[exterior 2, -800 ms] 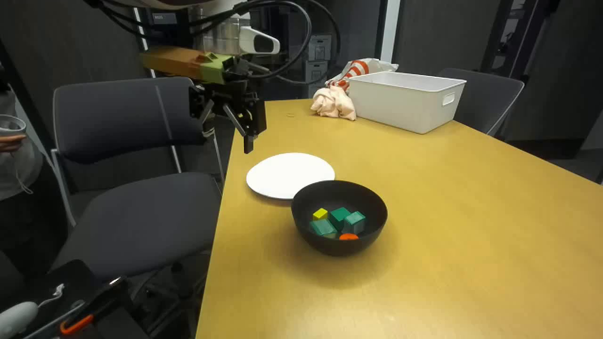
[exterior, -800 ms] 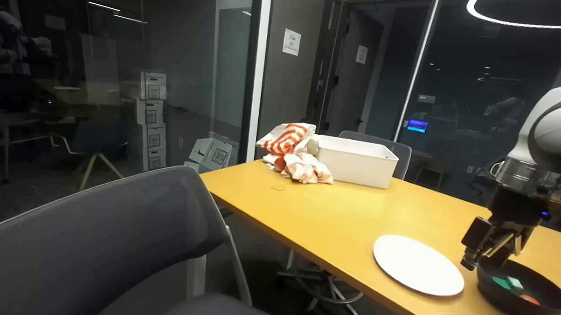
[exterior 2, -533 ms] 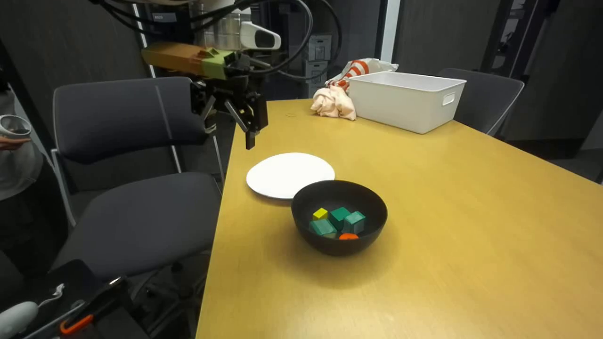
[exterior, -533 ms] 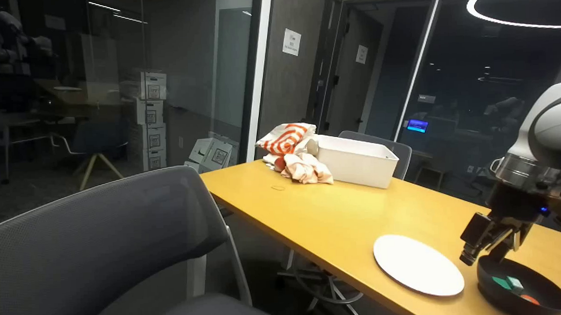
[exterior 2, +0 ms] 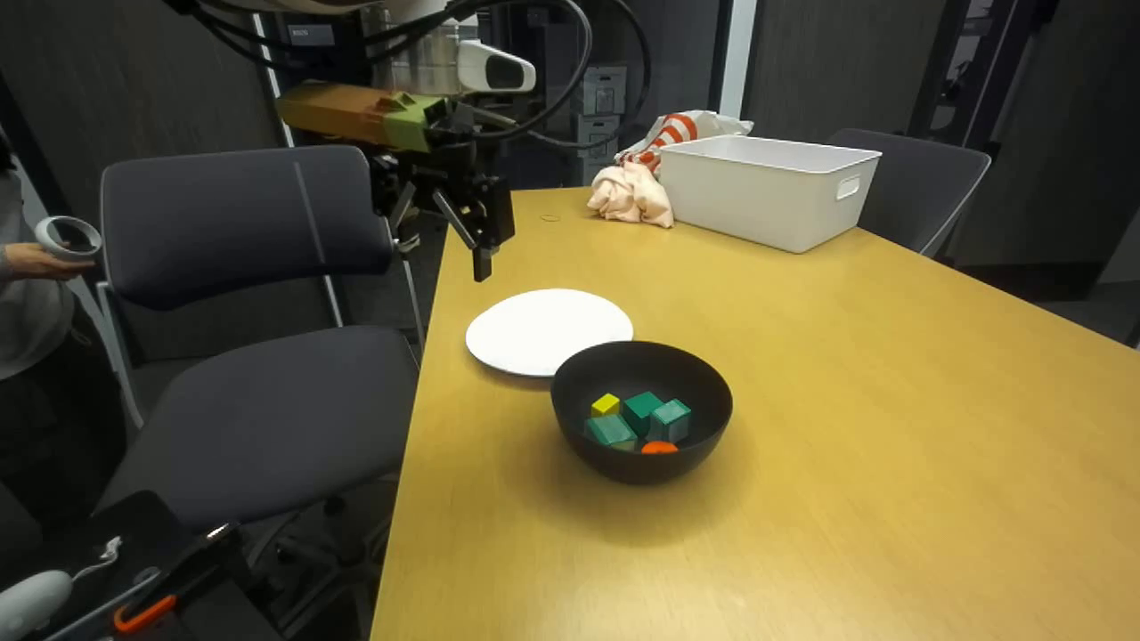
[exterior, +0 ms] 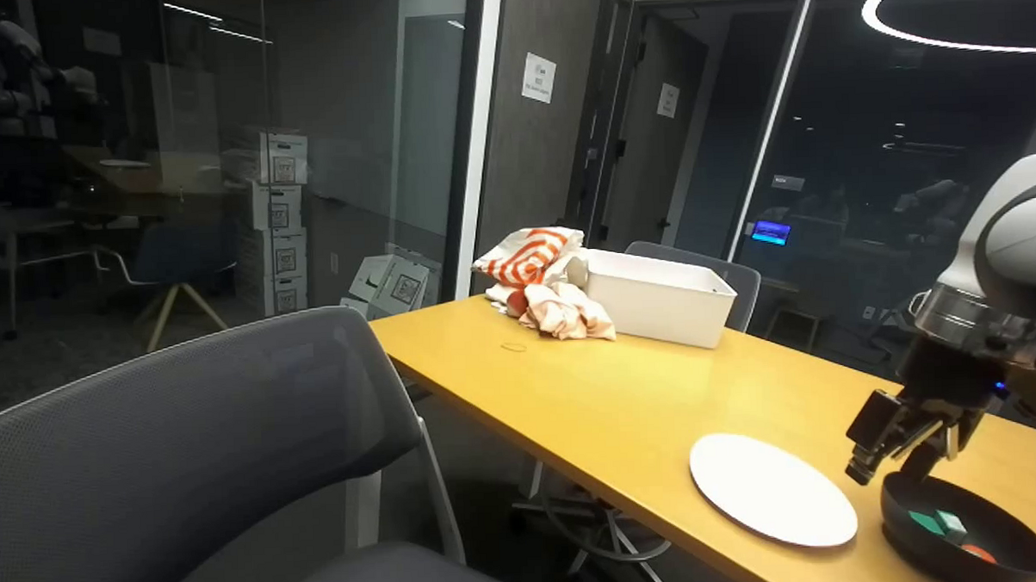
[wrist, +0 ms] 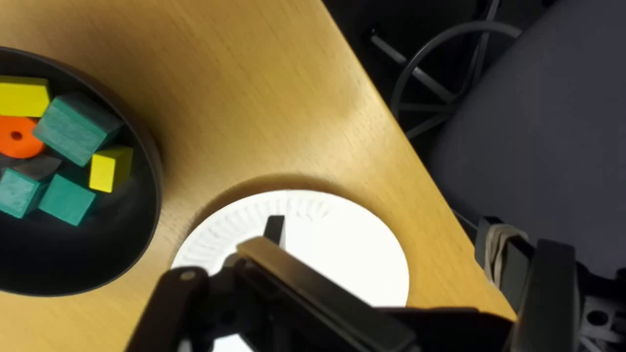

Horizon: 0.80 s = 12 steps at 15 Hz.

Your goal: Pour the blocks out of the black bowl and onto the white plate.

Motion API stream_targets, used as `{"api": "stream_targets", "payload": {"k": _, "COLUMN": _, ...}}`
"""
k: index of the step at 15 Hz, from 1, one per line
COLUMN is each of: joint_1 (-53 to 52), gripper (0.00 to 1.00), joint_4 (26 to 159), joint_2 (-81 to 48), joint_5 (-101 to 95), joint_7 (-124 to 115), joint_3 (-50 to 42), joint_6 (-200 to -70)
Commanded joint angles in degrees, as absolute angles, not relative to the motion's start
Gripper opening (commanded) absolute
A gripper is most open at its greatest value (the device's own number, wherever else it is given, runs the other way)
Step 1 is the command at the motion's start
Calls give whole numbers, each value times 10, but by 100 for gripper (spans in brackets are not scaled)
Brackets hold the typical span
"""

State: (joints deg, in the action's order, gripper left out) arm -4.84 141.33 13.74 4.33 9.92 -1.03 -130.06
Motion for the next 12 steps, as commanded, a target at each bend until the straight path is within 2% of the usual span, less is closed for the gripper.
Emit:
{"api": "stream_targets", "payload": {"k": 1, "joint_1": -12, "gripper": 100, "joint_4": 1374, "joint_2": 103, "joint_5": 20, "joint_7": 29, "joint_3": -12, "joint_6": -1357}}
{"api": "stream_targets", "payload": {"k": 8, "joint_1": 72, "gripper": 100, "joint_4": 1304, "joint_2": 32, "joint_5": -22, "joint_7": -73, "joint_3": -63, "joint_6": -1425}}
{"api": "stream_targets", "payload": {"k": 12, "joint_1": 106, "gripper": 100, "joint_4": 1321, "joint_2": 23, "joint_5": -134, "joint_7": -196, "joint_3": -83, "joint_6": -1472}}
